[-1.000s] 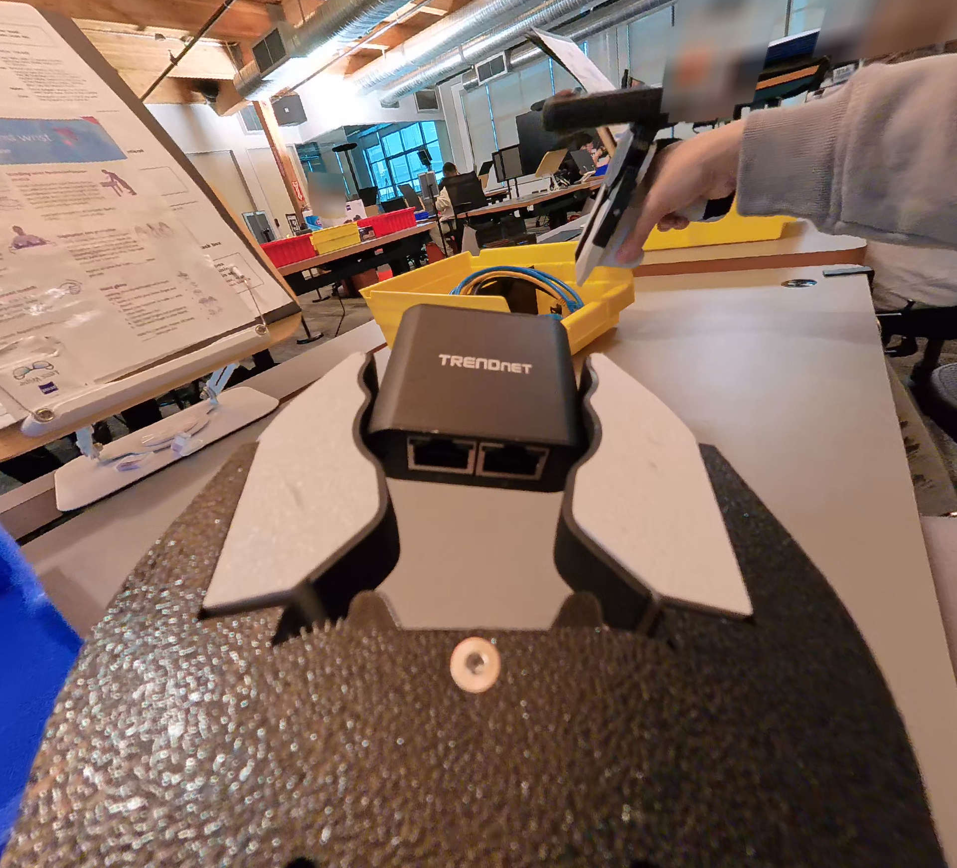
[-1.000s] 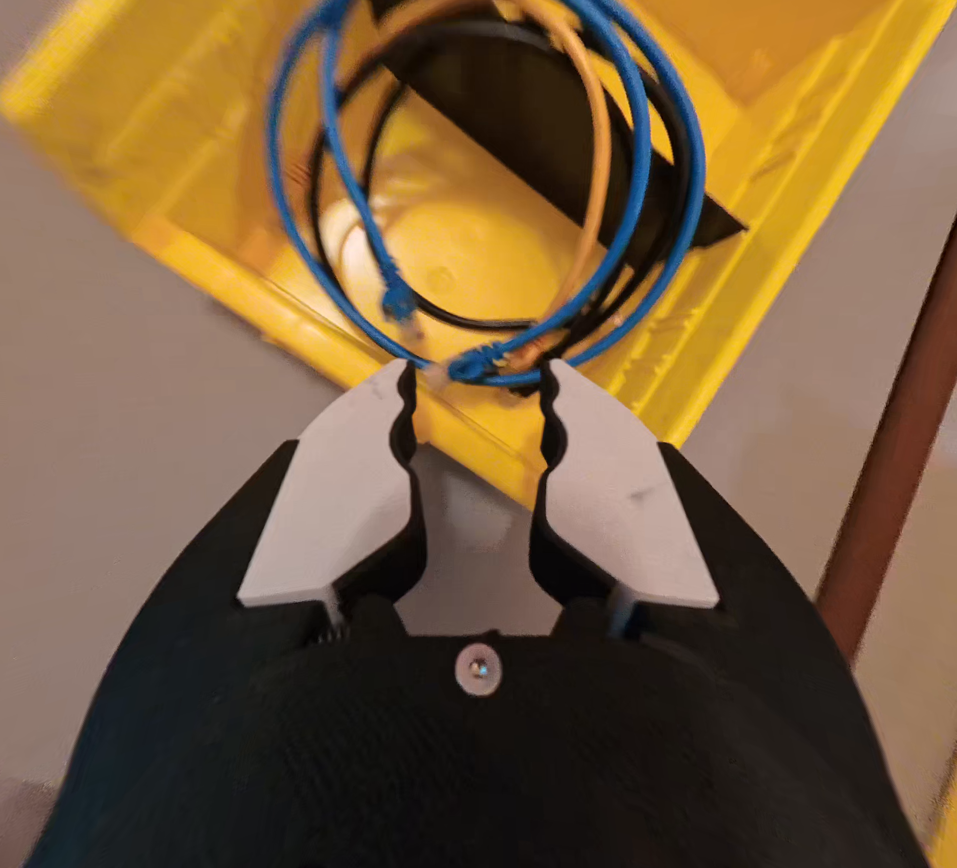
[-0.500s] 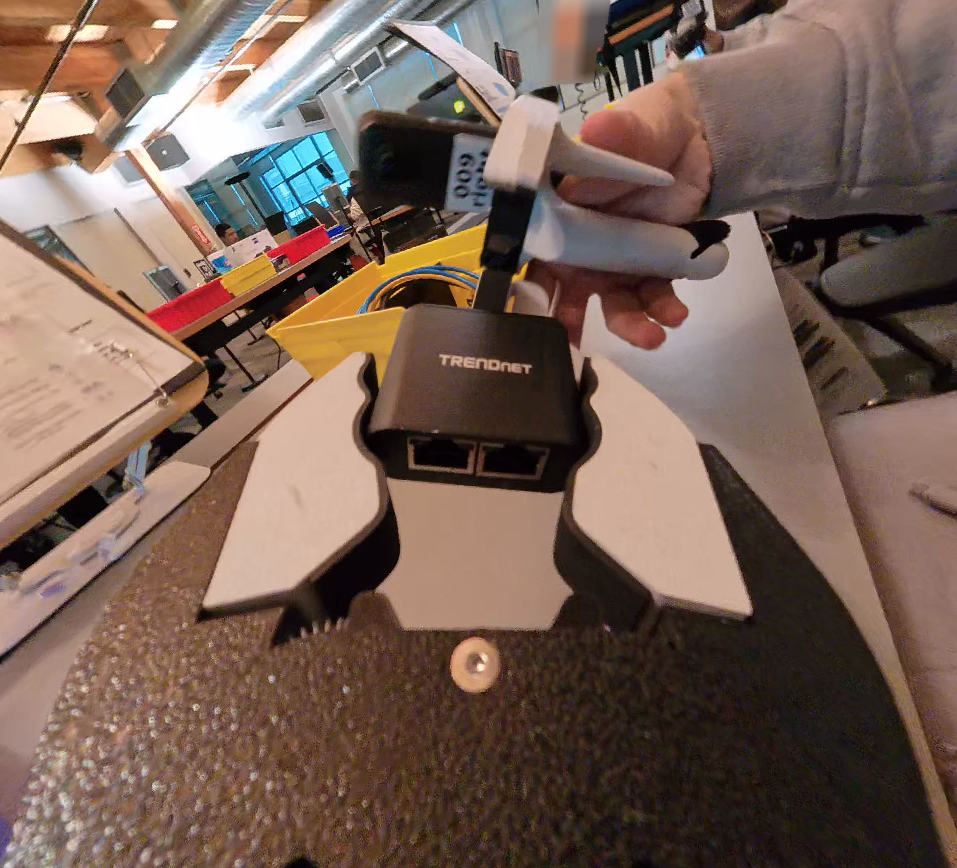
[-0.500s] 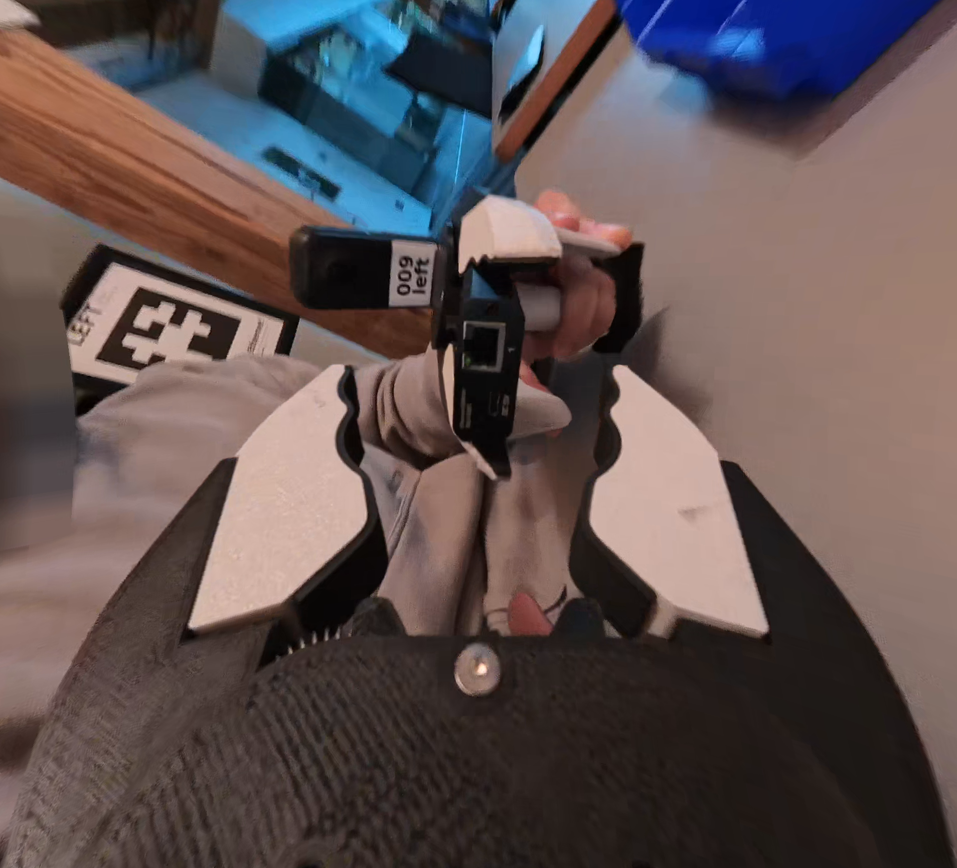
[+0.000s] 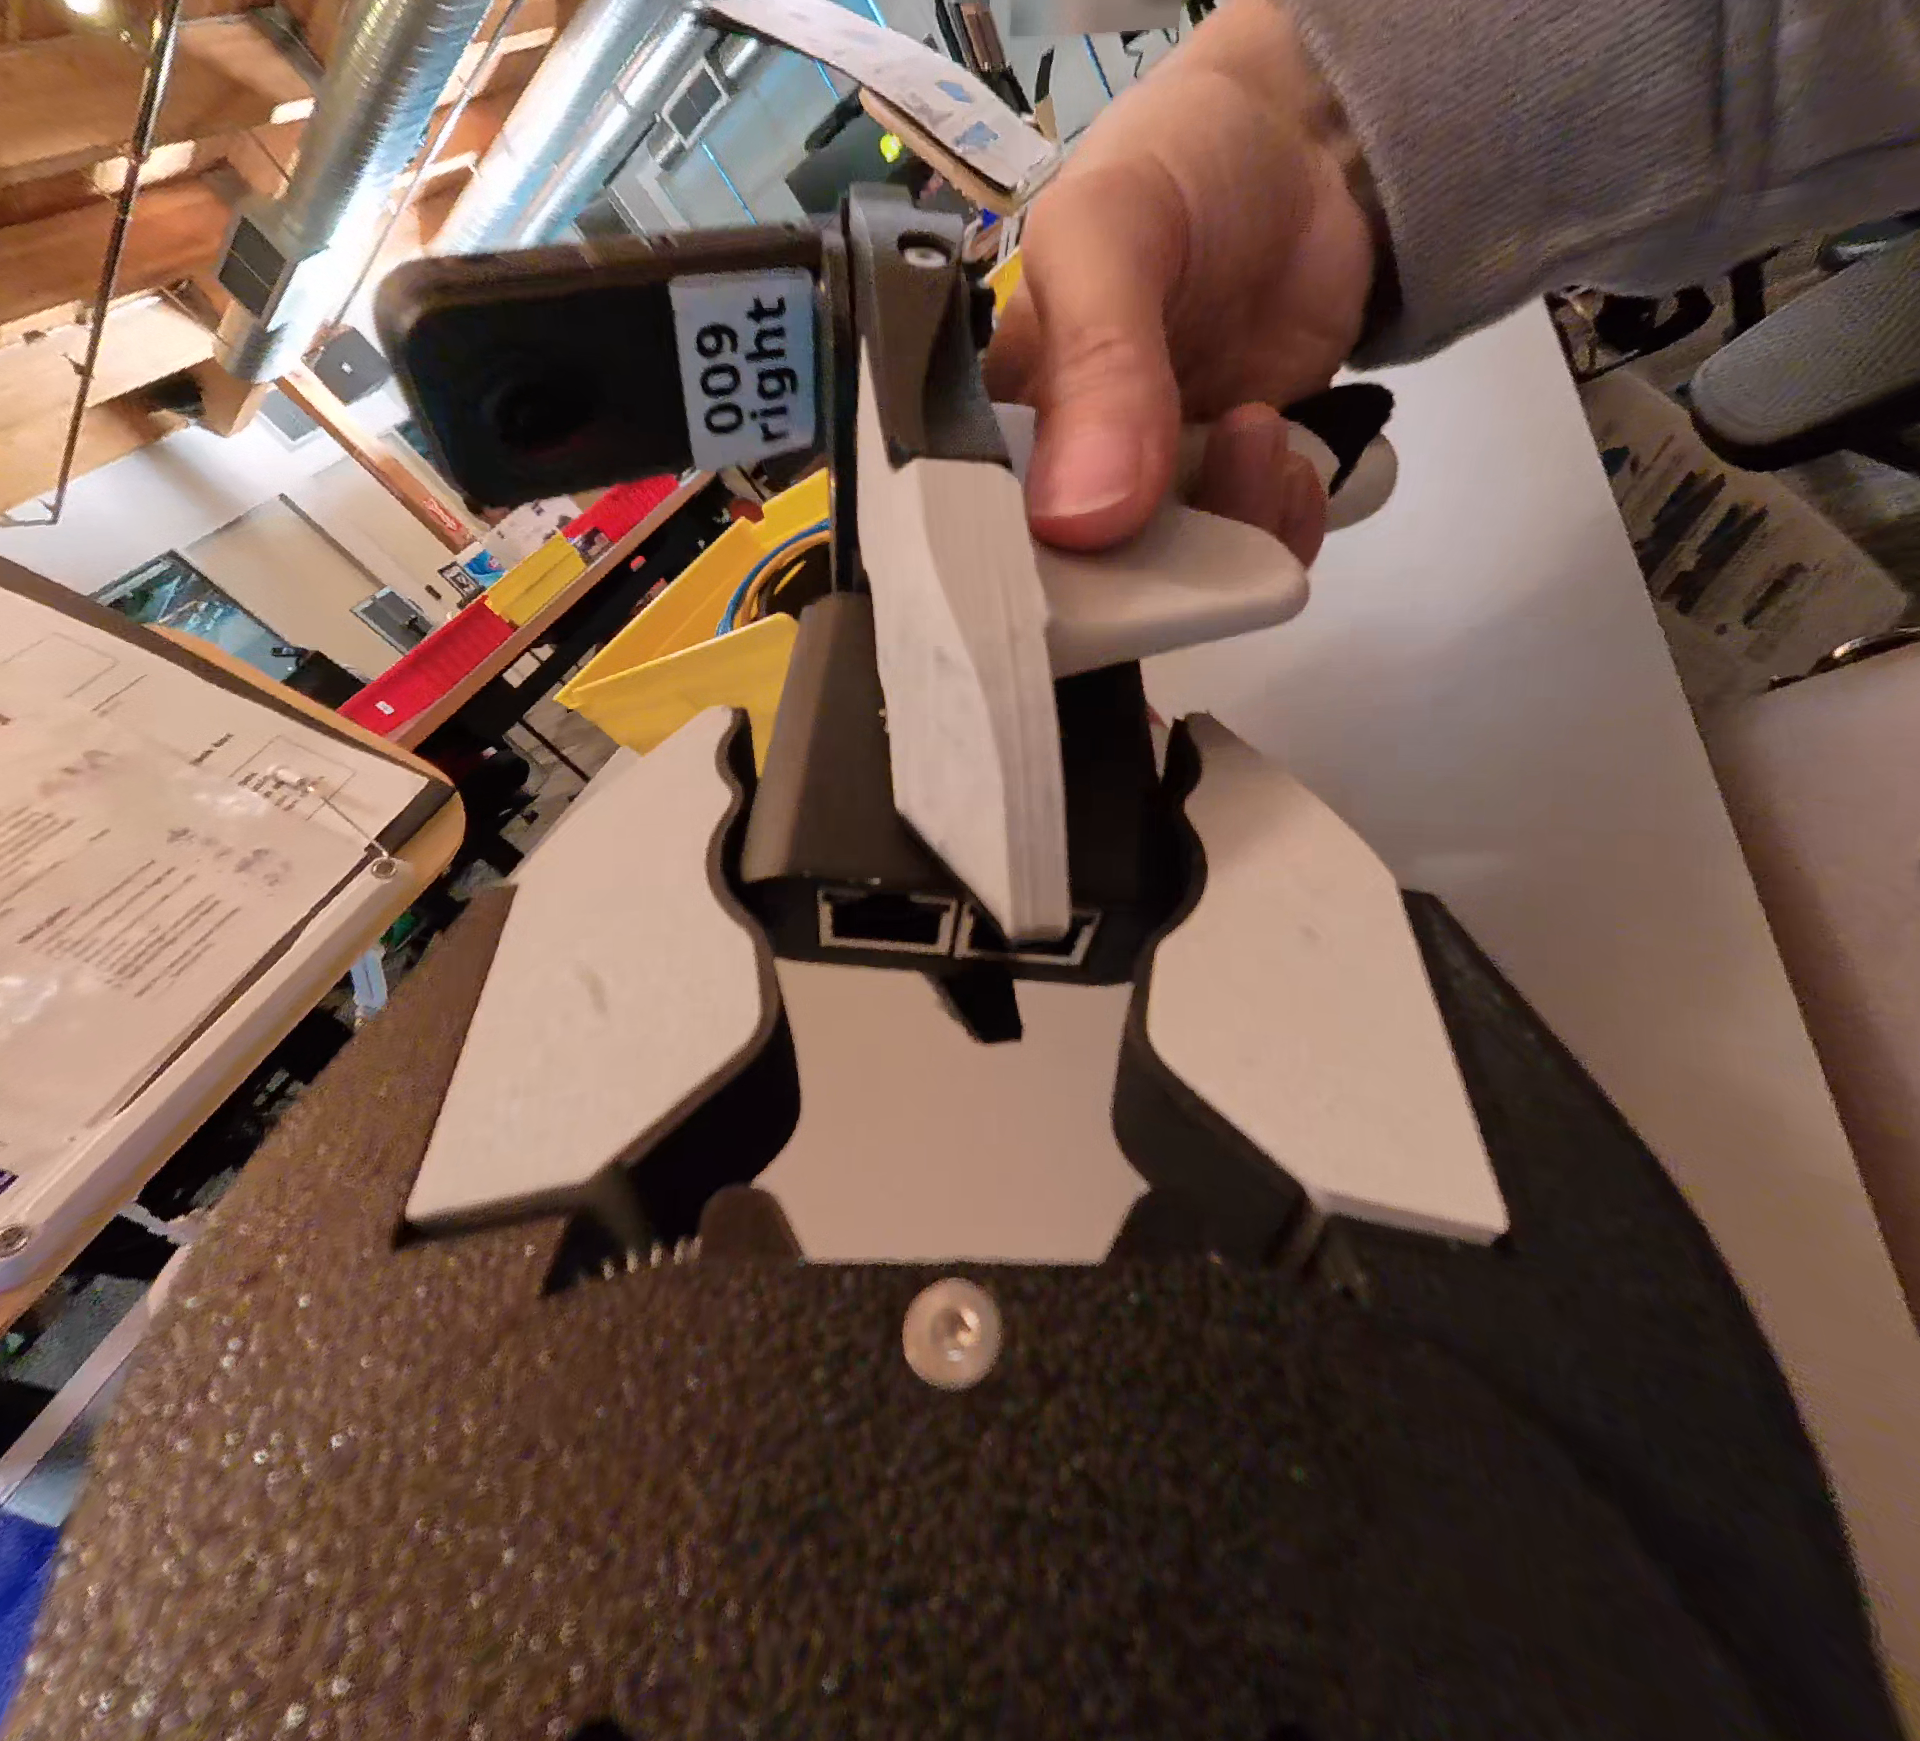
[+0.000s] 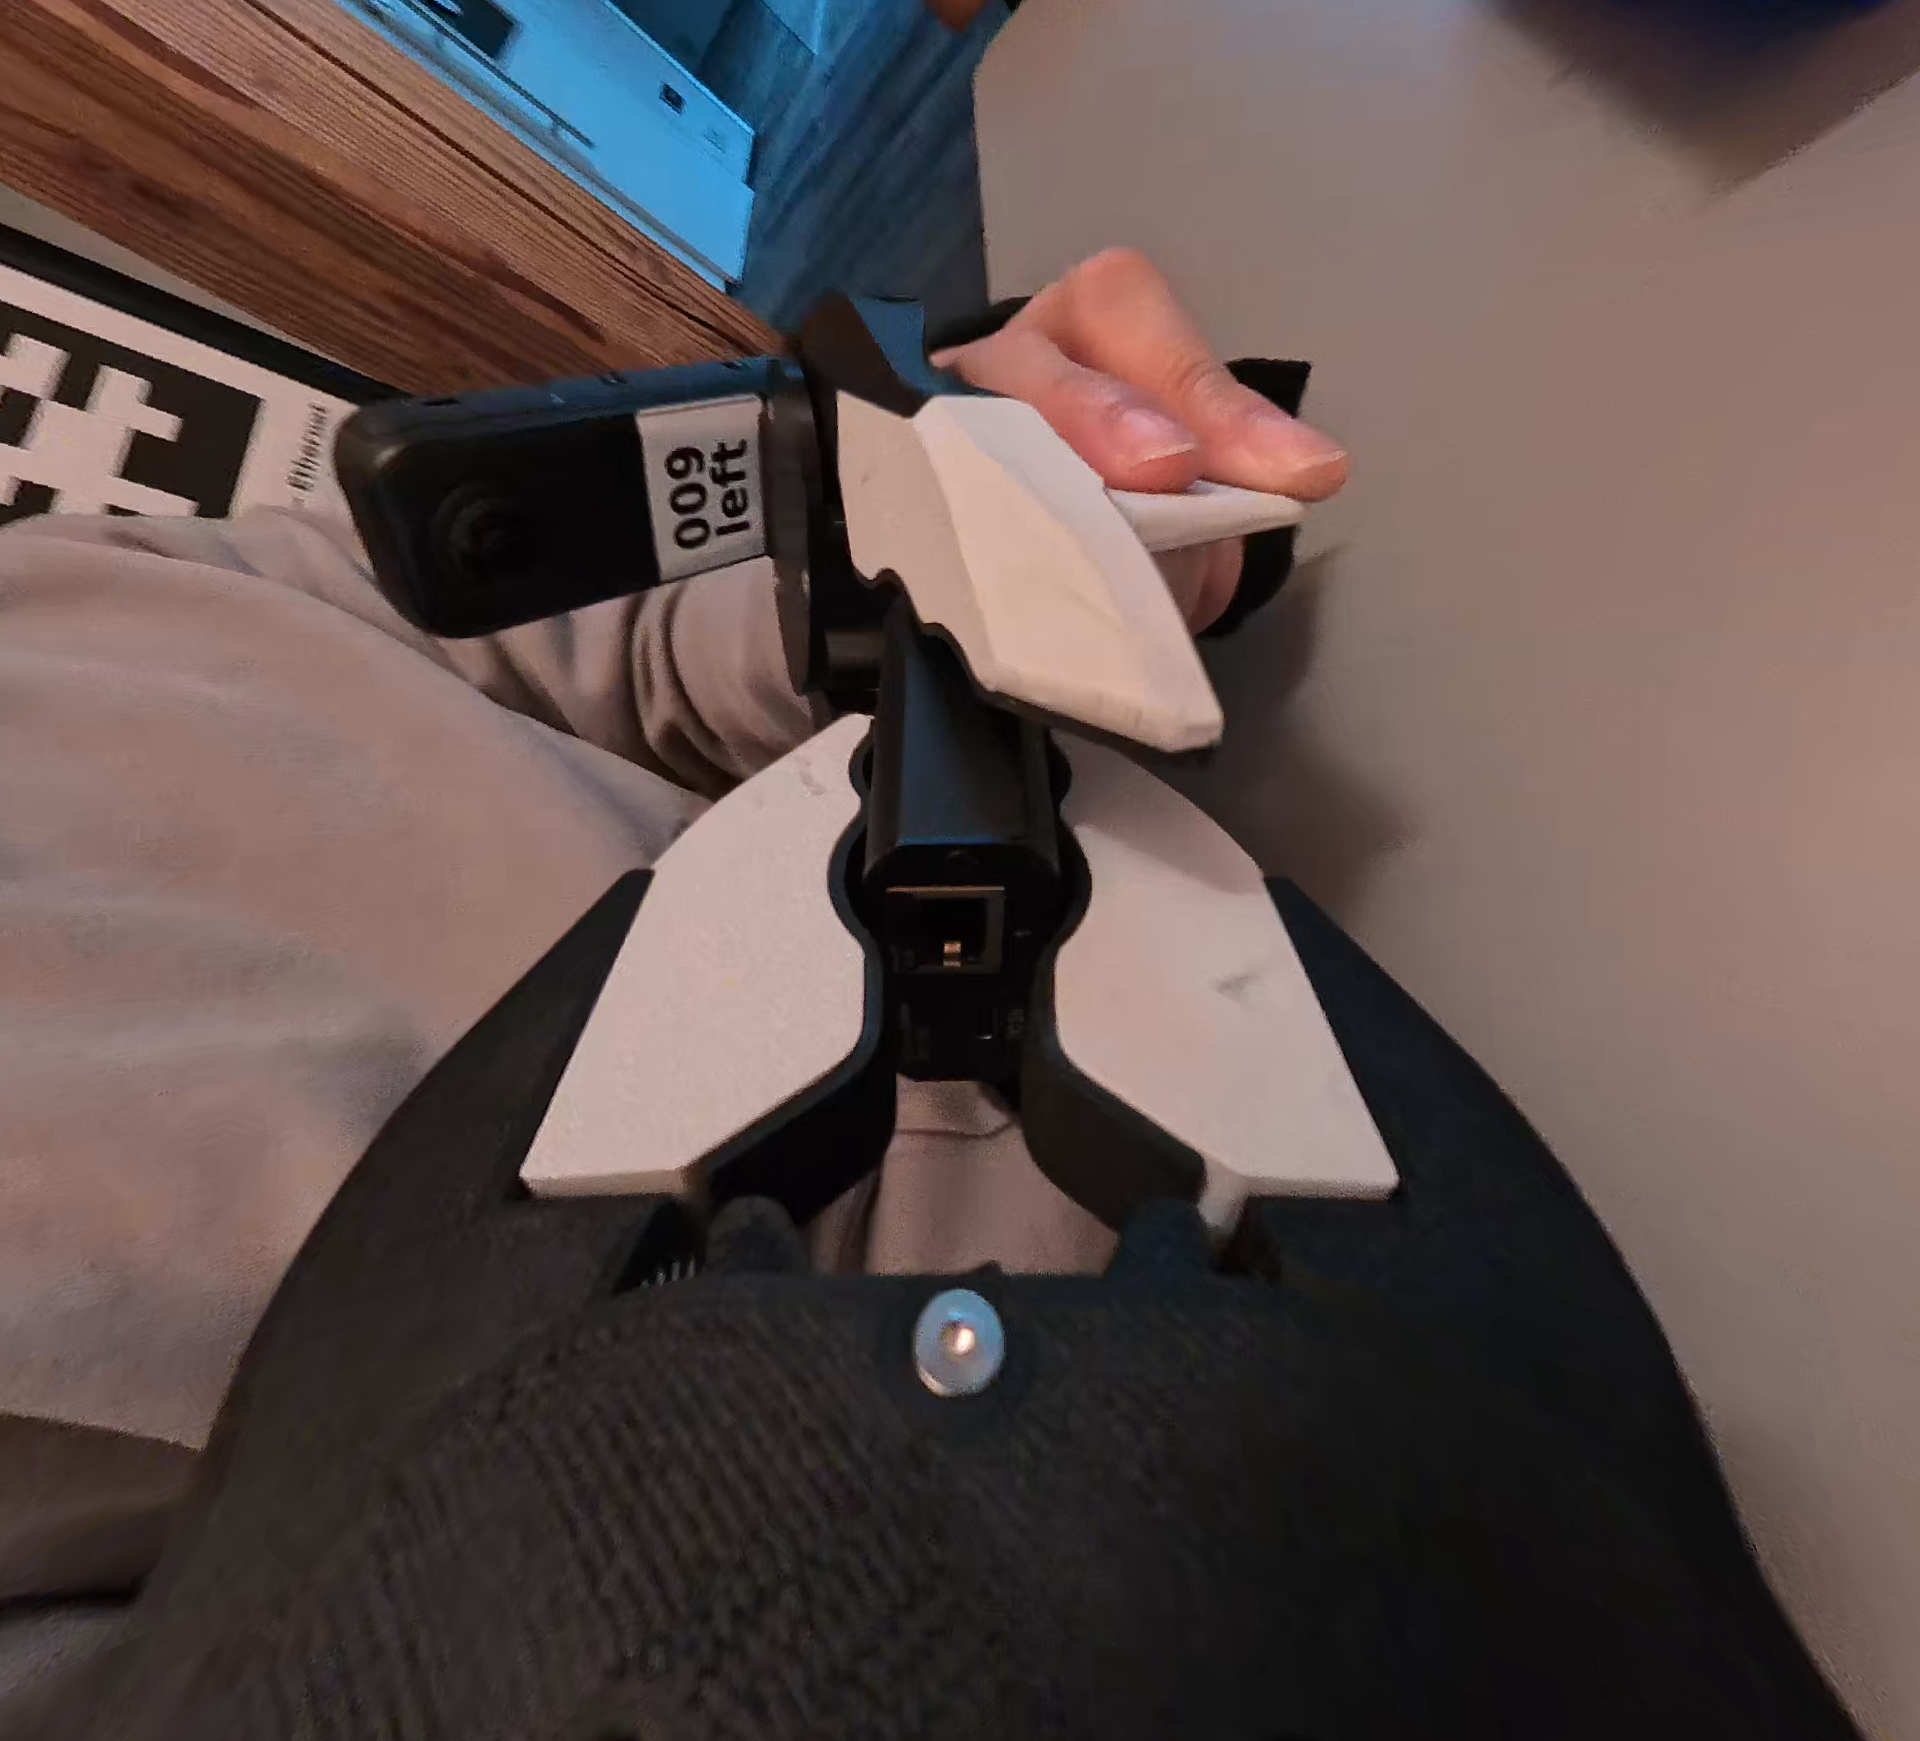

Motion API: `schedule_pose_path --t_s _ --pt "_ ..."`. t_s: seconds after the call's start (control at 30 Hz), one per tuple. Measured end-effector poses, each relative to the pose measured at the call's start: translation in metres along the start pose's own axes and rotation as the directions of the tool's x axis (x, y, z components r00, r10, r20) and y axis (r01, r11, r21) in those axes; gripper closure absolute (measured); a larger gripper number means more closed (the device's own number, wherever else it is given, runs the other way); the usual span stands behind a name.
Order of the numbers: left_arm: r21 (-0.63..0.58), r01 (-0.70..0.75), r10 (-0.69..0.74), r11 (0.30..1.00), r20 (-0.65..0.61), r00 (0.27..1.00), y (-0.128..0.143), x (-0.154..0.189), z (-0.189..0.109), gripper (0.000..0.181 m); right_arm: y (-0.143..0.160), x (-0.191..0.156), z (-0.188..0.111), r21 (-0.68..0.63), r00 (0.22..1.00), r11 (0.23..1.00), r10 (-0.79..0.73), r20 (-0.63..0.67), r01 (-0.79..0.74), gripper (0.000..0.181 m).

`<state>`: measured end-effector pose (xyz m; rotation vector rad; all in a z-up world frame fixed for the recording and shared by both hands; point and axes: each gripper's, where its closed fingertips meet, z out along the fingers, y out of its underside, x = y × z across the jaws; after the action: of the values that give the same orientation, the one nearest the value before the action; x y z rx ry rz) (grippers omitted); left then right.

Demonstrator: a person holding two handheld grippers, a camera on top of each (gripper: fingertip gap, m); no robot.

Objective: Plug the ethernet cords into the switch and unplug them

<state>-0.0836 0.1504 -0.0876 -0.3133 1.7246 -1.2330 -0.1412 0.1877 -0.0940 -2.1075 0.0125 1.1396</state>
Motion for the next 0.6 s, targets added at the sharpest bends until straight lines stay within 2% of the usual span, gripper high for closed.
schedule_pose_path --t_s 0.17,0.23,0.3,0.37,0.43,0.47,0.5,0.57,0.6 --pt "-0.055 0.043 -0.044 0.998 -0.032 0.998 0.011 0.006 0.002 0.105 0.007 0.021 -0.009 -0.107 0.975 0.991 -0.103 -0.195 0.083 0.155" --pt "-0.02 0.102 -0.102 0.995 -0.01 0.995 0.007 0.0 0.0 0.105 -0.003 0.035 -0.033 -0.114 0.927 0.986 -0.155 -0.342 0.123 0.155" --pt "0.01 0.153 -0.153 0.988 0.024 0.988 0.005 -0.011 -0.005 0.105 -0.022 0.048 -0.074 -0.118 0.838 0.978 -0.21 -0.503 0.173 0.155" --pt "0.018 0.183 -0.184 0.983 0.065 0.981 0.009 -0.022 -0.011 0.109 -0.046 0.065 -0.136 -0.155 0.654 0.964 -0.261 -0.71 0.216 0.155" --pt "0.024 0.201 -0.202 0.979 0.101 0.974 0.012 -0.031 -0.015 0.113 -0.073 0.081 -0.209 -0.253 0.394 0.935 -0.337 -0.855 0.25 0.155" --pt "0.028 0.213 -0.215 0.977 0.11 0.97 0.013 -0.034 -0.017 0.115 -0.085 0.089 -0.243 -0.32 0.261 0.913 -0.383 -0.886 0.254 0.155" --pt "0.032 0.225 -0.228 0.974 0.118 0.967 0.014 -0.036 -0.018 0.117 -0.092 0.099 -0.273 -0.384 0.172 0.898 -0.423 -0.89 0.216 0.155" --pt "0.037 0.248 -0.25 0.968 0.129 0.96 0.016 -0.04 -0.019 0.118 -0.102 0.123 -0.324 -0.455 0.02 0.886 -0.458 -0.888 0.089 0.155" --pt "0.036 0.256 -0.259 0.966 0.13 0.957 0.017 -0.041 -0.019 0.119 -0.106 0.134 -0.341 -0.474 -0.028 0.88 -0.474 -0.88 0.029 0.154"
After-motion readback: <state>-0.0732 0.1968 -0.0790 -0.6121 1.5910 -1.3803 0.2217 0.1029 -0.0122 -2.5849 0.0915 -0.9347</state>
